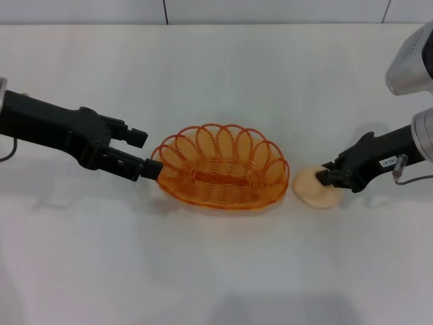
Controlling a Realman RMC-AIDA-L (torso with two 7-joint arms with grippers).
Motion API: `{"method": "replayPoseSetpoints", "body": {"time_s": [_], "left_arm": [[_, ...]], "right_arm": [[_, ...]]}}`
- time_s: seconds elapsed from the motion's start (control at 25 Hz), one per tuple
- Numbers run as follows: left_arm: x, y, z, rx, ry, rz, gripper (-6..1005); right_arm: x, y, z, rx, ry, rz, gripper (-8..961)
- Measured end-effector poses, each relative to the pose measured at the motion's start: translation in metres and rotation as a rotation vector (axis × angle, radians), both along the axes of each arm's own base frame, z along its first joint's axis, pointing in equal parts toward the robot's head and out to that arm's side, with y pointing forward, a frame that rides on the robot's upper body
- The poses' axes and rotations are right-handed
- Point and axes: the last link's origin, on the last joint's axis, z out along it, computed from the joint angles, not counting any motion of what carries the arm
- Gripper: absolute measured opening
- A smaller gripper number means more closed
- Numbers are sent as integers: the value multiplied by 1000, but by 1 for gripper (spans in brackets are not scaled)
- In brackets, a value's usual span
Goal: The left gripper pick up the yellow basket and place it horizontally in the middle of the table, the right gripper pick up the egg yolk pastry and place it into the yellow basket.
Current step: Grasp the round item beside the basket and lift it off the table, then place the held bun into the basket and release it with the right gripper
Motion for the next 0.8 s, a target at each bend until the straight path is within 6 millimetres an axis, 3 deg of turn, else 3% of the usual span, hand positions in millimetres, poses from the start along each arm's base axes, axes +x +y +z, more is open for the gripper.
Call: {"method": "replayPoseSetpoints", "body": {"time_s": [0.28, 0.8], "left_arm": [[-1, -1, -1, -1, -1, 2, 880], [-5, -3, 2, 6, -6, 10, 880]], "right_arm": [[-6, 0, 7, 7, 8, 9, 96], [-24, 3, 42, 89, 41, 63, 38]]}}
